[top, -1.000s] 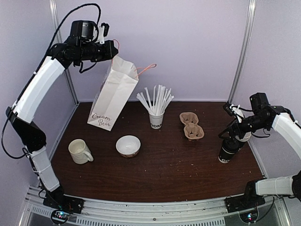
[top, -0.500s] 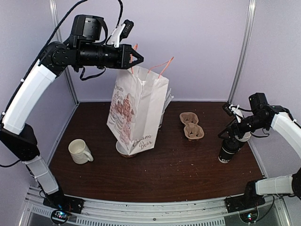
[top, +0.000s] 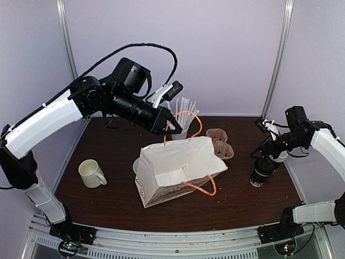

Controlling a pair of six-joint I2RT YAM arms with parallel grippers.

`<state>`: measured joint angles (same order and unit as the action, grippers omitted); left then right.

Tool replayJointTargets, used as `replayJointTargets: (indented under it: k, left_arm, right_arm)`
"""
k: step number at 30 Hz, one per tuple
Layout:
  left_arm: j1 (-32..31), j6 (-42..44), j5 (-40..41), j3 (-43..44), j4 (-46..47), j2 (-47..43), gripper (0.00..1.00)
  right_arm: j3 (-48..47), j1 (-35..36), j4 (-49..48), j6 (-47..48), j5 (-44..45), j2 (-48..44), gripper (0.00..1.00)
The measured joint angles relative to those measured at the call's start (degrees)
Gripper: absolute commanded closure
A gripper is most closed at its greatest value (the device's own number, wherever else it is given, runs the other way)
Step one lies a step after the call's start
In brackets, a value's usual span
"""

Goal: Pack the takeout coffee

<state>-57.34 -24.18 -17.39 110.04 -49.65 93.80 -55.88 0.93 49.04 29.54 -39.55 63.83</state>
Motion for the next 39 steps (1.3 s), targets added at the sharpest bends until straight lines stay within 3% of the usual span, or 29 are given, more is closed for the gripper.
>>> replayJointTargets:
  k: [5,9,15,22,30,34,39]
  left_arm:
    - [0.0,-1.7,-1.4,-11.82,0.83,-2.84,0.97]
    - [0.0,-1.73,0.72,-15.08,1.25,-6.51,0.61]
    - [0.0,-0.04,8.5,-15.13,1.25,-11.28,0.42]
    - [0.0,4.85,17.99,-14.67,-0.98,-11.04,0.28]
    - [0.0,10.1,27.65,-13.27,-5.09,-9.49,0.22]
    - [0.02,11.98,29.29,-13.05,-6.32,-11.67,0.18]
    - [0.02,12.72,29.42,-16.83,-5.99,-19.91,0.12]
  right_arm:
    - [0.0,0.0,-0.09,0.02,0.33,0.0,0.08]
    - [0.0,0.0,-0.15,0.02,0.37,0.26,0.08]
    - [0.0,0.0,-0.2,0.02,0.37,0.46,0.08]
    - [0.0,0.0,-0.2,0.02,0.35,0.46,0.08]
    - [-1.6,0.09,2.03,1.66,-0.31,0.61,0.08]
    - [-9.77,2.03,4.68,3.58,1.4,4.02,0.1]
    - [-21.66,7.34,5.79,4.79,7.91,15.17,0.13]
